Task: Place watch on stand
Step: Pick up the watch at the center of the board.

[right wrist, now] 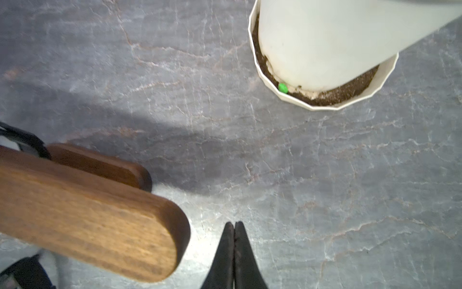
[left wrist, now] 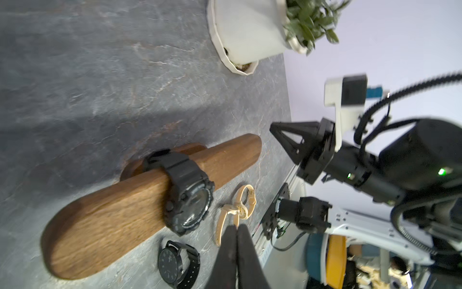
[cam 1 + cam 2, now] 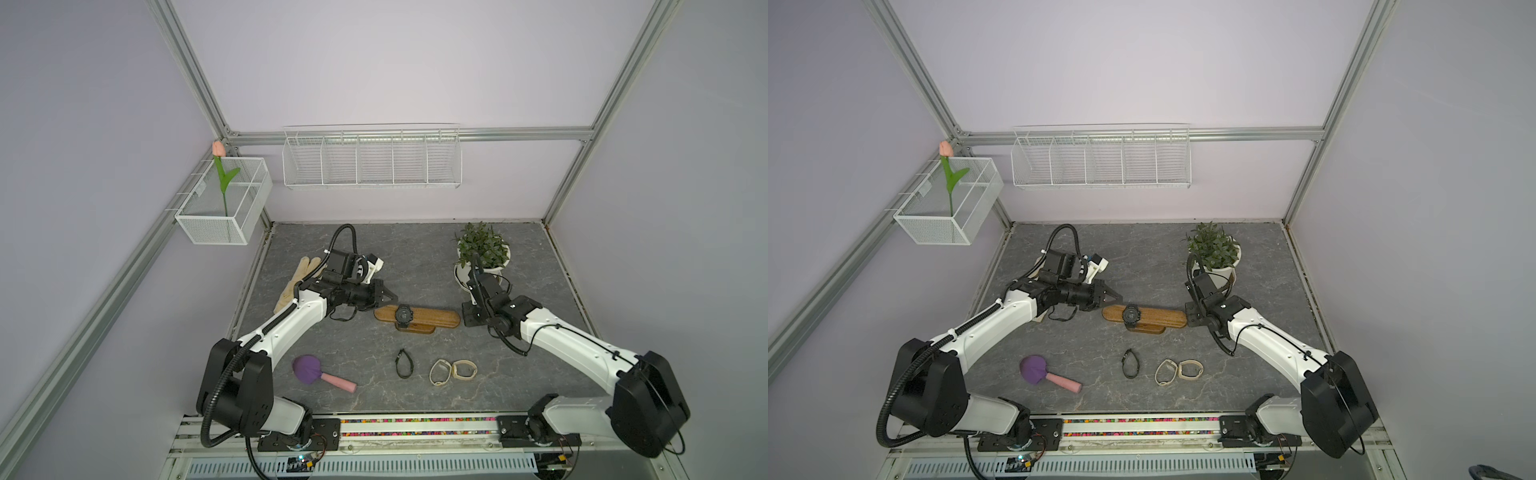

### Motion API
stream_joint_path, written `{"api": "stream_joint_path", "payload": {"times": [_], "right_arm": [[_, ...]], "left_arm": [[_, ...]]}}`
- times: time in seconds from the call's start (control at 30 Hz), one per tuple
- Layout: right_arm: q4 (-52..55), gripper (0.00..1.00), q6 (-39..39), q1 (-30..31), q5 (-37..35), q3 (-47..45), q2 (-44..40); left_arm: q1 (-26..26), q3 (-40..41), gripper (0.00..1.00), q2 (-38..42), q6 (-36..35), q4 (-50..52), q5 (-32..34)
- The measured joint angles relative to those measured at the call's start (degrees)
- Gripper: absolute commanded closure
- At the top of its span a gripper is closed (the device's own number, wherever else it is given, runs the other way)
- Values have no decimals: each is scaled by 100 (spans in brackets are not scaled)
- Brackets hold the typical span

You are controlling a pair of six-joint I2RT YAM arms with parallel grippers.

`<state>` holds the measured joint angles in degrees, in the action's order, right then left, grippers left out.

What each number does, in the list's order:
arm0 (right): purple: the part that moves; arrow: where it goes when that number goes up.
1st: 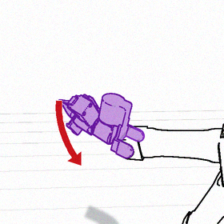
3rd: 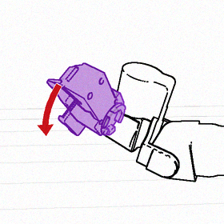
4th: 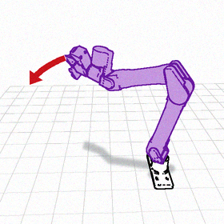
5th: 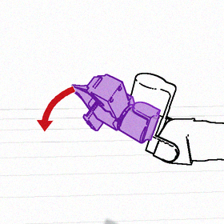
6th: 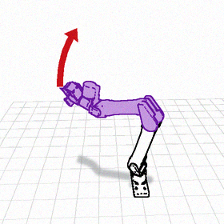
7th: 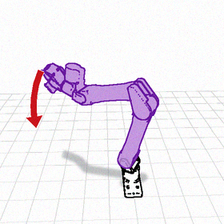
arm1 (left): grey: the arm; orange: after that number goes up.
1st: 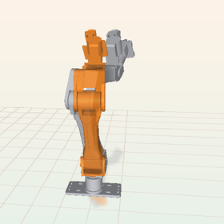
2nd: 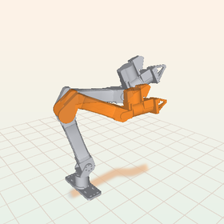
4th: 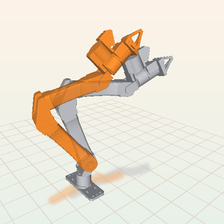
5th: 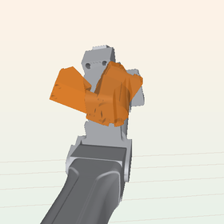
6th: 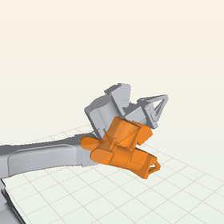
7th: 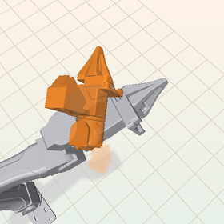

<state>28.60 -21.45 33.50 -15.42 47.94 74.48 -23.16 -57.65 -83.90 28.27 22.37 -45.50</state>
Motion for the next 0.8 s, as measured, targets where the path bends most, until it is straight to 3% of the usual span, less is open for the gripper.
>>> {"api": "stream_joint_path", "payload": {"times": [0.3, 0.33, 0.4, 0.43, 0.5, 0.7, 0.8], "right_arm": [[387, 93, -129, 190, -17, -407, -514], [411, 93, -129, 297, -42, -459, -605], [459, 93, -131, 570, -127, -546, -763], [490, 93, -151, 730, -179, -581, -831], [564, 93, -225, 1073, -306, -629, -929], [675, 93, -660, 2264, -697, -608, -905], [656, 87, -898, 2745, -863, -433, -638]], "left_arm": [[291, -179, 100, -302, 107, -269, 133], [293, -175, 95, -299, 127, -313, 133], [337, -105, 77, -240, 186, -468, 133], [378, -33, 78, -157, 258, -538, 136], [485, 133, 100, 68, 302, -619, 136], [837, 627, 100, 968, 520, -807, 411], [973, 802, 100, 1292, 619, -835, 538]]}}
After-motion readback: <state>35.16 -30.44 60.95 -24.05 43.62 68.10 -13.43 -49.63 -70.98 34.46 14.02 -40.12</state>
